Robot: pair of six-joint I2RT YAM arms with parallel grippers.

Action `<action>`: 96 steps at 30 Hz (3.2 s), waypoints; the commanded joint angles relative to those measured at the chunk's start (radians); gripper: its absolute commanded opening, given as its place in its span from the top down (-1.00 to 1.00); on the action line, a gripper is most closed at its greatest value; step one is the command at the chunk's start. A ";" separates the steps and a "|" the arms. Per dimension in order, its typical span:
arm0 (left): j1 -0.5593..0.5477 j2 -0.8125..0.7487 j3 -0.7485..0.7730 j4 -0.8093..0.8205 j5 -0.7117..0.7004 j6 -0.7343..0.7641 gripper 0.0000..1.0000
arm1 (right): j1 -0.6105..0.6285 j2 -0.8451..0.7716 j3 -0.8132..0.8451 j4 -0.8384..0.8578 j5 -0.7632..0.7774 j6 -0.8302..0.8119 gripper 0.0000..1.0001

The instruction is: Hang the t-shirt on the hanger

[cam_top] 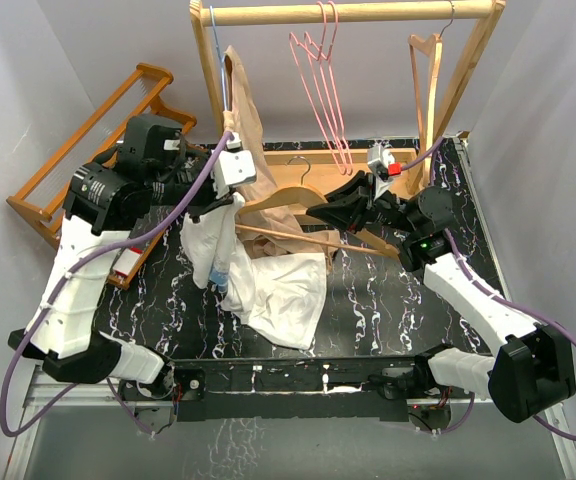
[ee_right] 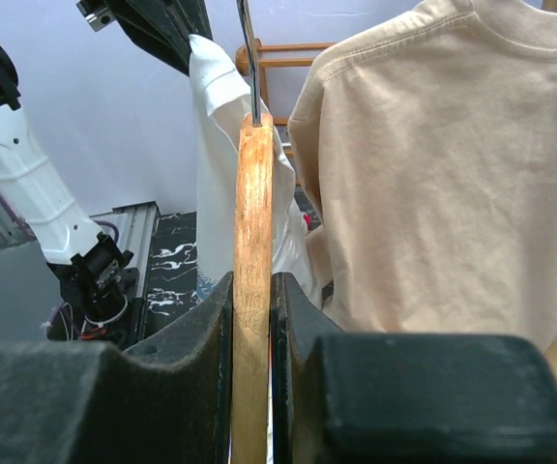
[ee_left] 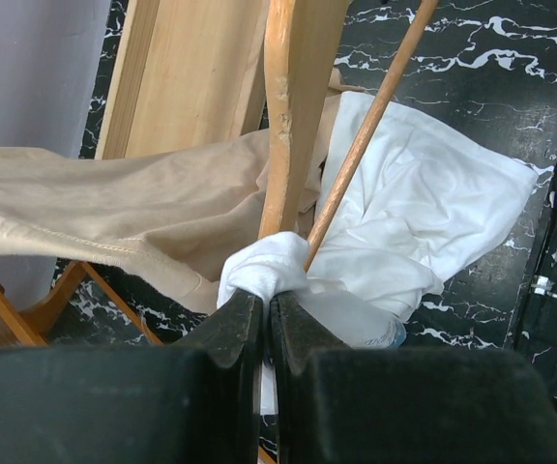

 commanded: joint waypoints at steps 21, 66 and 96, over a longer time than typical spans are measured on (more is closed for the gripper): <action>-0.154 0.111 0.012 0.159 0.090 -0.070 1.00 | 0.009 -0.045 0.023 0.120 -0.010 0.021 0.84; -0.137 -0.156 -0.366 0.335 -0.031 -0.185 -0.27 | 0.008 0.053 -0.030 0.349 -0.055 0.177 0.84; -0.083 -0.298 -0.438 0.518 -0.209 -0.302 -0.80 | 0.009 0.170 -0.030 0.694 -0.048 0.410 0.84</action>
